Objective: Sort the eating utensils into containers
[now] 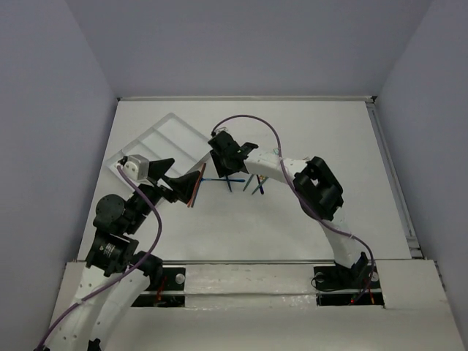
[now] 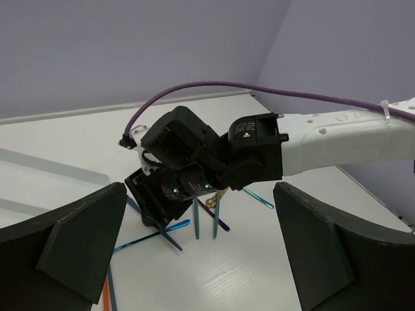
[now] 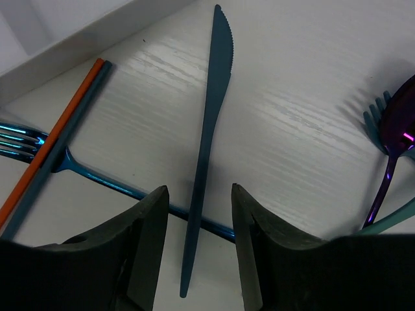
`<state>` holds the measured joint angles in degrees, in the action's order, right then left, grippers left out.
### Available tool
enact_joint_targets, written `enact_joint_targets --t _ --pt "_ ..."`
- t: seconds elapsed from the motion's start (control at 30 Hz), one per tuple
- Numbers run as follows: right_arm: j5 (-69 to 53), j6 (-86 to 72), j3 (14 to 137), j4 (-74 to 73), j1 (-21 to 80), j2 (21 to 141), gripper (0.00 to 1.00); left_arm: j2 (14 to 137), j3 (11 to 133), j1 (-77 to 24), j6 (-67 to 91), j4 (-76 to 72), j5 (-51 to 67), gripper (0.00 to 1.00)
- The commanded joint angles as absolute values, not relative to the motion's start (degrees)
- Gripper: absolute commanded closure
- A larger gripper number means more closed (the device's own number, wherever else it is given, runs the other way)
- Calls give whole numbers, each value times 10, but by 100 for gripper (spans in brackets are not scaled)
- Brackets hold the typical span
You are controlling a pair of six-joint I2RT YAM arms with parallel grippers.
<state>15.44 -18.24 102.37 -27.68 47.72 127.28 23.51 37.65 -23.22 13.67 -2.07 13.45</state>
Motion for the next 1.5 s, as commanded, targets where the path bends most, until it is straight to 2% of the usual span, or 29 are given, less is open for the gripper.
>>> enact_joint_targets --t 0.0,0.07,0.2,0.33,0.6,0.67,0.83,0.97,1.13,1.3,1.47 --pt "157 -184 1057 -283 483 1286 52 226 389 -236 144 -14 116 1" --pt "156 -185 1063 -287 483 1295 58 218 385 -242 152 -1 106 1" --pt "154 -192 1057 -290 483 1300 61 196 380 -248 159 39 79 1" --pt "160 -197 1040 -284 483 1294 69 175 373 -261 178 79 51 1" --pt "166 -201 1039 -287 483 1301 76 144 369 -281 230 129 -27 1" --pt "166 -202 1041 -287 483 1303 80 138 369 -281 243 146 -33 1" --pt "169 -203 1044 -287 483 1304 83 133 374 -301 284 181 -47 1" --pt "178 -201 1038 -272 477 1294 92 116 370 -317 281 179 -41 1" --pt "178 -177 1028 -245 477 1248 94 117 374 -317 247 149 -13 1" --pt "113 -156 1020 -182 483 1195 94 123 375 -295 223 128 19 1" --pt "46 -158 1061 -149 488 1212 95 130 378 -266 202 113 41 1"
